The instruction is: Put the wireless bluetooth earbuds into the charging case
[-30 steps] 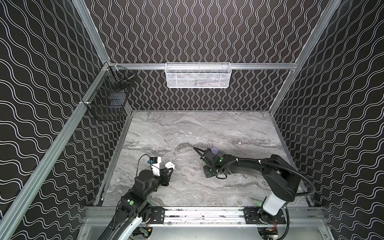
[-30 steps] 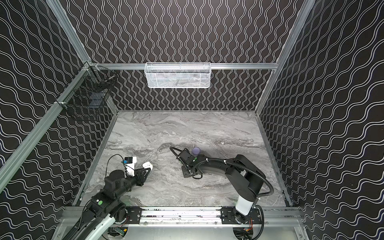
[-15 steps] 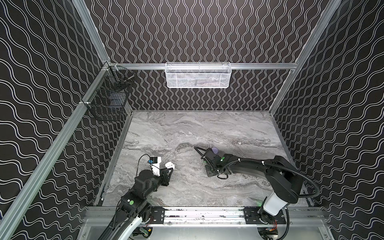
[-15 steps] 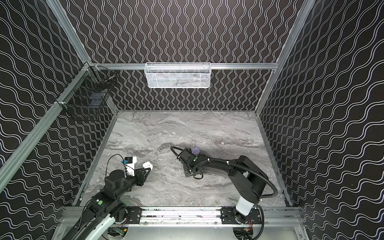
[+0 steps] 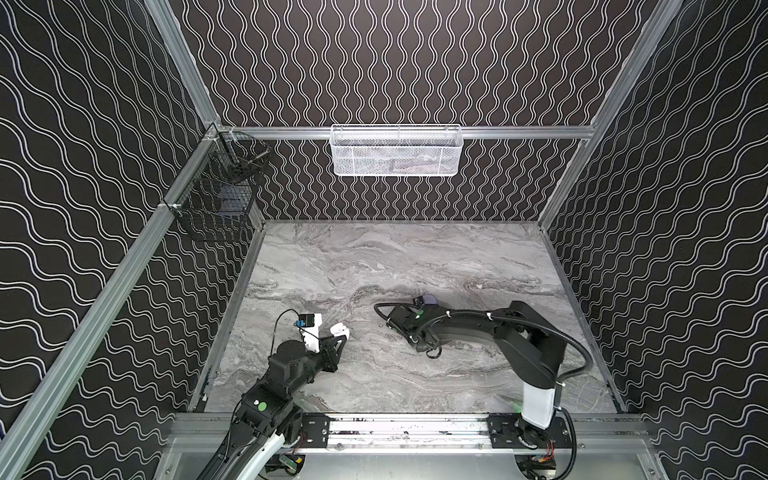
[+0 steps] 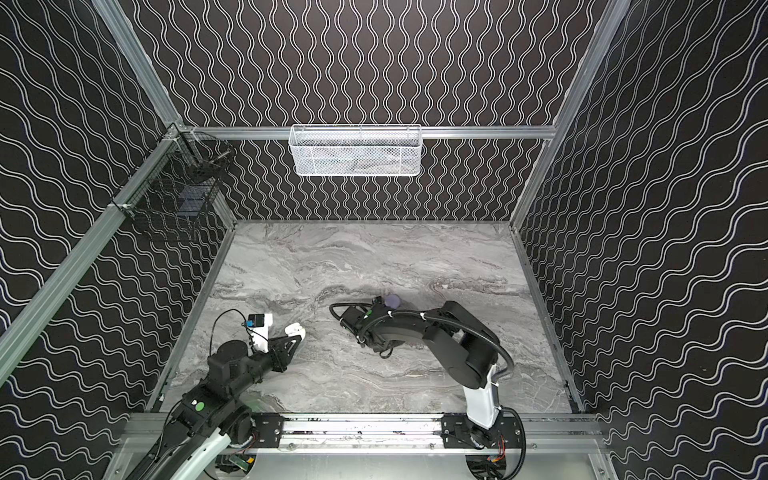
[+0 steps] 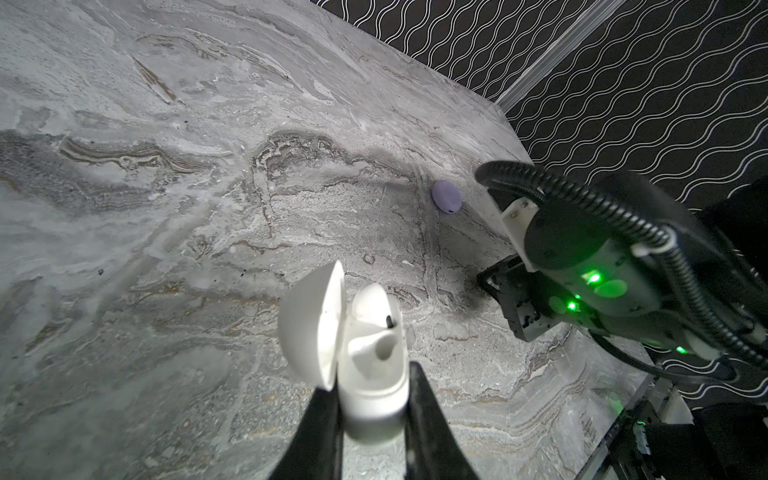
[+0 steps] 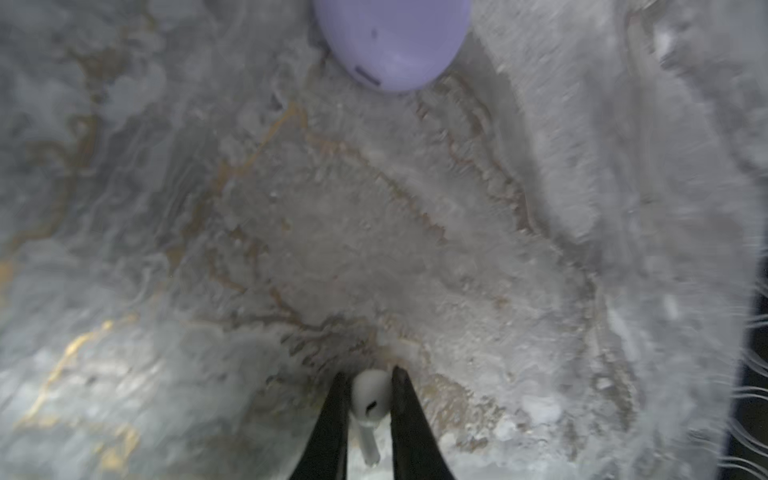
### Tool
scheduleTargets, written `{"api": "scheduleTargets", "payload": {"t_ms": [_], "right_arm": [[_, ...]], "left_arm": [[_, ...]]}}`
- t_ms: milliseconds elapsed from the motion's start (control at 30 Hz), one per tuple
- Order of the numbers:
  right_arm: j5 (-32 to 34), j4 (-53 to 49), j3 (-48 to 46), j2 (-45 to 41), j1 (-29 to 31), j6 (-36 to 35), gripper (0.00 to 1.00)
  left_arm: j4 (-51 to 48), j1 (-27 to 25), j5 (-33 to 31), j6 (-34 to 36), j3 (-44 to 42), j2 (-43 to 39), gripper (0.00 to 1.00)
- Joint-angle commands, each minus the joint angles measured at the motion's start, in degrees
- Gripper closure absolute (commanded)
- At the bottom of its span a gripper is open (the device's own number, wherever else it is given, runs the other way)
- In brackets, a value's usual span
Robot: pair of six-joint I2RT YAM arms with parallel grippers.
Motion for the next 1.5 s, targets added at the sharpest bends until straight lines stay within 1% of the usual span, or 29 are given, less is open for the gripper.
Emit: {"api": "scheduleTargets", "payload": {"t_ms": [0,133,333,467,533,667,767,867,967,1133,1233,1367,1467], "right_arm": [[5.84,-9.52,2.47,2.56,1.38,4.91,0.84],[9.31,-15.17,5.24,5.97,2.41,8.44,0.84],[12.6,-22.04,8.99,11.11,3.86,11.96,0.83],[13.09,-24.84,11.41,14.84,4.91,12.36,0.81],[12.62,-25.01,11.82,15.74,5.4,12.09,0.78],[11.12,-24.13,11.49,15.86,5.91,11.37,0.71],[10.16,-23.4,11.47,15.03,6.45,10.94,0.69],[9.02,-22.2,11.28,13.14,7.03,10.7,0.69],[7.55,-19.72,9.84,9.24,7.1,10.49,0.69],[6.24,-16.6,6.02,2.1,4.95,11.11,0.69],[1.98,-10.22,1.63,-2.34,2.58,8.25,0.69],[-4.53,-0.6,-5.66,-11.27,-1.72,5.23,0.68],[-9.79,5.67,-9.38,-16.53,-4.25,2.82,0.64]], "left_arm": [[2.32,0.02,0.49,1.14,0.05,-0.22,0.82],[2.31,0.06,0.57,1.01,-0.03,-0.49,0.81],[2.31,0.05,0.66,1.24,0.05,-0.6,0.82],[2.31,0.06,0.53,1.23,0.05,-0.82,0.82],[2.23,0.06,0.57,1.2,0.05,-0.95,0.82],[2.21,0.06,0.57,1.2,0.05,-1.22,0.82],[2.48,0.0,0.66,1.33,0.04,-1.12,0.81],[2.73,0.06,0.84,1.49,0.05,-0.82,0.82],[2.75,0.04,0.84,1.58,0.05,-0.81,0.82],[2.97,-0.01,1.1,1.52,0.05,-0.66,0.81],[3.02,0.06,1.19,1.58,0.05,-0.44,0.81],[3.02,0.04,1.21,1.57,0.05,-0.36,0.81],[3.33,0.04,1.36,1.65,-0.04,-0.08,0.81]]}}
